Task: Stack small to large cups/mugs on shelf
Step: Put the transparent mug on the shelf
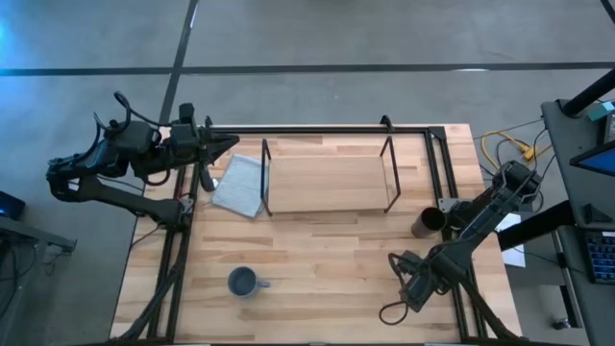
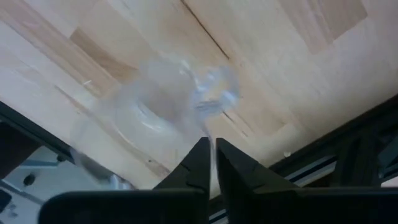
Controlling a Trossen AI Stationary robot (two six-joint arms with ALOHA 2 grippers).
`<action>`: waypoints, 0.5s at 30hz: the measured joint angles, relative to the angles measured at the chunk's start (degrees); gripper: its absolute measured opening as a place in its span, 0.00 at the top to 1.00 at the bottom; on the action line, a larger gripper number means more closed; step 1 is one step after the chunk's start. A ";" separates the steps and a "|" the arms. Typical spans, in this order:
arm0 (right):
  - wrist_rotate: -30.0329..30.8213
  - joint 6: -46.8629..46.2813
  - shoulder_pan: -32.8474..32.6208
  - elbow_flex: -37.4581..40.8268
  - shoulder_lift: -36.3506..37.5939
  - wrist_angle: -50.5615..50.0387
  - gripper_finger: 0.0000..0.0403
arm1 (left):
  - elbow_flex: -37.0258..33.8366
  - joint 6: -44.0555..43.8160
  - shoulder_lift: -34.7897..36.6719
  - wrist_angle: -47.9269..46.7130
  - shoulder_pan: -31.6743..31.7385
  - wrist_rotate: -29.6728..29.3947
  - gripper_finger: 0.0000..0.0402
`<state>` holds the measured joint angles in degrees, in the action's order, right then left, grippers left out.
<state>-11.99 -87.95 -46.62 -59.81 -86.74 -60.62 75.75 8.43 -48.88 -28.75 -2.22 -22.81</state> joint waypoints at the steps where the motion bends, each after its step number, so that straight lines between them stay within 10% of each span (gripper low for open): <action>1: 0.00 -0.03 0.00 0.02 0.00 -0.03 0.97 | 0.00 0.00 0.00 0.00 0.00 0.00 1.00; 15: 4.00 4.87 3.84 -19.25 0.46 -16.19 0.98 | 0.07 0.00 -0.10 0.28 0.00 0.00 1.00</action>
<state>-7.99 -83.07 -42.78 -79.06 -86.28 -76.80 75.81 8.43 -48.98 -28.47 -2.22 -22.81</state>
